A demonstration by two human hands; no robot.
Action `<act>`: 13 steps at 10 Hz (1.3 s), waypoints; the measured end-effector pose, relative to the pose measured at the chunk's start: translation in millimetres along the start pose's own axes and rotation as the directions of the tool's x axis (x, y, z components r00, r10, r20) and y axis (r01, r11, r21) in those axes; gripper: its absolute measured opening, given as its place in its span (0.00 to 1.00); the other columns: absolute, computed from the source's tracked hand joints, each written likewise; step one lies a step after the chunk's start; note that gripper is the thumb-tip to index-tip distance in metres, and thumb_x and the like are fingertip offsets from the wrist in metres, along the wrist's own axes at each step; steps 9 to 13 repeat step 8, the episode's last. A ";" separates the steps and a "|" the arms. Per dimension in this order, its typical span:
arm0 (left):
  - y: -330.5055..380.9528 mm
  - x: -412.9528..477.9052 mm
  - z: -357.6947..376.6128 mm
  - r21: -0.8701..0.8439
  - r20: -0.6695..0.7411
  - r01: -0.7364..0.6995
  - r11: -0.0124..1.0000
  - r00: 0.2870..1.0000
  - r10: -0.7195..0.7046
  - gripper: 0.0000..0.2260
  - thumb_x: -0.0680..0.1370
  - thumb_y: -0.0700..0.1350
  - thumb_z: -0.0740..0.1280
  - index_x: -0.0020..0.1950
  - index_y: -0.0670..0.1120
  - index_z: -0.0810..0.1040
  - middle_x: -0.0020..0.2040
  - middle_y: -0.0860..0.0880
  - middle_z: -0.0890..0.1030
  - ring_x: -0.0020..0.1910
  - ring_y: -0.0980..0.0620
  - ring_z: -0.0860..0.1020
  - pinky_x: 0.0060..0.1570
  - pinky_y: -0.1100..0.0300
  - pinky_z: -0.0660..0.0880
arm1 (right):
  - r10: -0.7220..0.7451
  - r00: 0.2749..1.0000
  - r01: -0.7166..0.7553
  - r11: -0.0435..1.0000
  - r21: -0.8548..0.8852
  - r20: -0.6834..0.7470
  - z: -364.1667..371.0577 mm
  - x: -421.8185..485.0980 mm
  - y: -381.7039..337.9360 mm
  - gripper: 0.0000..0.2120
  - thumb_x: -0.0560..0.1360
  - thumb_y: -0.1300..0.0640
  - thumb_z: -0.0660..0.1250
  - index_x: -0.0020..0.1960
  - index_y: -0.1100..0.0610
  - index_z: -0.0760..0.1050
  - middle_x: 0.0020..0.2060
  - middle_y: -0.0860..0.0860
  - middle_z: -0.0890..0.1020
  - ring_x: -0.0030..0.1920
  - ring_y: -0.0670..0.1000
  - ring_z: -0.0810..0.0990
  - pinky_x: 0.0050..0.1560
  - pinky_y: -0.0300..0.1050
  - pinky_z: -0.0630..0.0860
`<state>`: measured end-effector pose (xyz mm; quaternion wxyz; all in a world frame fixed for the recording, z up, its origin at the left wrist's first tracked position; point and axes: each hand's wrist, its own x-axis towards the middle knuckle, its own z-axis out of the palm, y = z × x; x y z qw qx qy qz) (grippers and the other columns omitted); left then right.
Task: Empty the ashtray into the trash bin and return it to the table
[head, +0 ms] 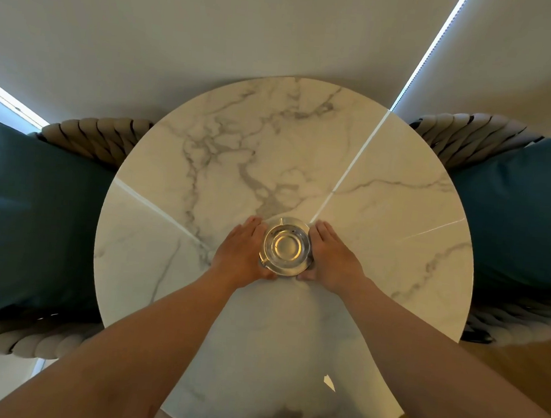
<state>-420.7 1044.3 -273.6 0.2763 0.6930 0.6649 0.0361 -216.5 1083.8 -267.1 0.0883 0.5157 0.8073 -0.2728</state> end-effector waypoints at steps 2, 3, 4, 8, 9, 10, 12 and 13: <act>-0.8 0.6 2.0 0.004 -0.017 0.009 1.000 1.000 -0.009 0.46 0.61 0.58 0.81 0.72 0.43 0.65 0.70 0.48 0.69 0.74 0.47 0.64 0.71 0.51 0.62 | 0.005 1.000 -0.005 1.000 -0.016 -0.002 2.2 2.4 1.4 0.55 0.66 0.43 0.78 0.79 0.62 0.51 0.80 0.56 0.52 0.81 0.54 0.46 0.77 0.45 0.53; -1.2 0.1 1.9 -0.001 -0.016 0.013 1.000 1.000 -0.013 0.47 0.61 0.58 0.81 0.72 0.43 0.65 0.70 0.48 0.69 0.74 0.47 0.63 0.71 0.52 0.62 | 0.009 1.000 -0.009 1.000 -0.019 0.003 2.2 2.8 0.9 0.55 0.66 0.42 0.78 0.79 0.62 0.51 0.80 0.56 0.52 0.81 0.53 0.46 0.77 0.46 0.55; -1.6 -0.9 1.8 -0.008 -0.020 0.008 1.000 1.000 -0.008 0.47 0.60 0.58 0.81 0.72 0.43 0.65 0.70 0.49 0.69 0.74 0.48 0.63 0.71 0.54 0.62 | 0.019 1.000 -0.019 1.000 -0.023 0.016 1.8 3.1 1.3 0.56 0.65 0.42 0.79 0.79 0.62 0.51 0.80 0.56 0.52 0.81 0.53 0.46 0.76 0.46 0.56; -3.7 -21.4 -0.7 -0.034 -0.005 0.108 0.994 0.994 -0.108 0.52 0.64 0.60 0.79 0.79 0.45 0.55 0.80 0.48 0.57 0.79 0.49 0.54 0.75 0.57 0.54 | 0.027 0.998 -0.026 1.000 0.014 -0.060 -1.9 -17.4 9.7 0.39 0.69 0.47 0.76 0.73 0.58 0.64 0.70 0.53 0.69 0.75 0.54 0.63 0.70 0.48 0.67; -3.7 -21.4 -0.7 -0.034 -0.005 0.108 0.994 0.994 -0.108 0.52 0.64 0.60 0.79 0.79 0.45 0.55 0.80 0.48 0.57 0.79 0.49 0.54 0.75 0.57 0.54 | 0.027 0.998 -0.026 1.000 0.014 -0.060 -1.9 -17.4 9.7 0.39 0.69 0.47 0.76 0.73 0.58 0.64 0.70 0.53 0.69 0.75 0.54 0.63 0.70 0.48 0.67; -3.7 -21.4 -0.7 -0.034 -0.005 0.108 0.994 0.994 -0.108 0.52 0.64 0.60 0.79 0.79 0.45 0.55 0.80 0.48 0.57 0.79 0.49 0.54 0.75 0.57 0.54 | 0.027 0.998 -0.026 1.000 0.014 -0.060 -1.9 -17.4 9.7 0.39 0.69 0.47 0.76 0.73 0.58 0.64 0.70 0.53 0.69 0.75 0.54 0.63 0.70 0.48 0.67; -3.7 -21.4 -0.7 -0.034 -0.005 0.108 0.994 0.994 -0.108 0.52 0.64 0.60 0.79 0.79 0.45 0.55 0.80 0.48 0.57 0.79 0.49 0.54 0.75 0.57 0.54 | 0.027 0.998 -0.026 1.000 0.014 -0.060 -1.9 -17.4 9.7 0.39 0.69 0.47 0.76 0.73 0.58 0.64 0.70 0.53 0.69 0.75 0.54 0.63 0.70 0.48 0.67; -3.7 -21.4 -0.7 -0.034 -0.005 0.108 0.994 0.994 -0.108 0.52 0.64 0.60 0.79 0.79 0.45 0.55 0.80 0.48 0.57 0.79 0.49 0.54 0.75 0.57 0.54 | 0.027 0.998 -0.026 1.000 0.014 -0.060 -1.9 -17.4 9.7 0.39 0.69 0.47 0.76 0.73 0.58 0.64 0.70 0.53 0.69 0.75 0.54 0.63 0.70 0.48 0.67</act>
